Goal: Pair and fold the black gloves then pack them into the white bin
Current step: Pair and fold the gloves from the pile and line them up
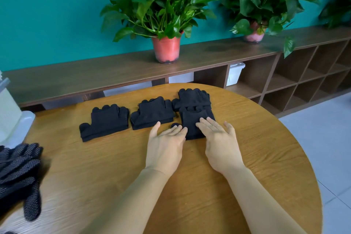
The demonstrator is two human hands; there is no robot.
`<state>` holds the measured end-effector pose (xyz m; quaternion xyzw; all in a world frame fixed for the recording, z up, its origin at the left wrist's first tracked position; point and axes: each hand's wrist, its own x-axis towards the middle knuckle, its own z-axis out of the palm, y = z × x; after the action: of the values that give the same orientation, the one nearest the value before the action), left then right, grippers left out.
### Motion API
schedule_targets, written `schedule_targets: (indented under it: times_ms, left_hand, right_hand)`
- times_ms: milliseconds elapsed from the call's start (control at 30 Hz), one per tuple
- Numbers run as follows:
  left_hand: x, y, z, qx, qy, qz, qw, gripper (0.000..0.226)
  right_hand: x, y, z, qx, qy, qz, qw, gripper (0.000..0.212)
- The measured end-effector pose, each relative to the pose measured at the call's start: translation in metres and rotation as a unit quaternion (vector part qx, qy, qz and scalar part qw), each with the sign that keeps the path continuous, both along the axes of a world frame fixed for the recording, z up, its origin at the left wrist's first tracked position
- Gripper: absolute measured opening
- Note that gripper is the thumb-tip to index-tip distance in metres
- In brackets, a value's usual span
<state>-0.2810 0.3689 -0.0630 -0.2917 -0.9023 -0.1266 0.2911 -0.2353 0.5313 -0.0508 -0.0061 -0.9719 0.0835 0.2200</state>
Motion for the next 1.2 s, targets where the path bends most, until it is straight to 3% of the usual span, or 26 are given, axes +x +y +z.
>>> schedule_targets:
  times_ms: [267,467,733,900,1200]
  left_hand:
    - [0.015,-0.005,0.007,-0.019,-0.001,-0.034,0.999,0.036]
    - [0.048,-0.045,0.019,-0.051,-0.028,0.016,0.998,0.044]
    - [0.108,-0.139,0.056,-0.102,-0.084,0.07,0.989,0.053]
    - [0.155,-0.201,0.07,-0.113,-0.071,0.093,0.987,0.05]
    - [0.227,-0.314,0.065,-0.06,-0.11,0.12,0.985,0.048]
  right_hand:
    - [0.003,-0.003,0.005,0.036,-0.004,-0.045,0.998,0.063]
    - [0.024,-0.017,0.011,0.066,0.02,-0.062,0.996,0.072]
    - [0.075,-0.079,0.011,0.056,-0.006,0.002,0.998,0.073]
    - [0.112,-0.141,0.014,0.033,-0.016,0.043,0.998,0.071]
    - [0.152,-0.266,0.027,0.03,0.04,0.165,0.985,0.057]
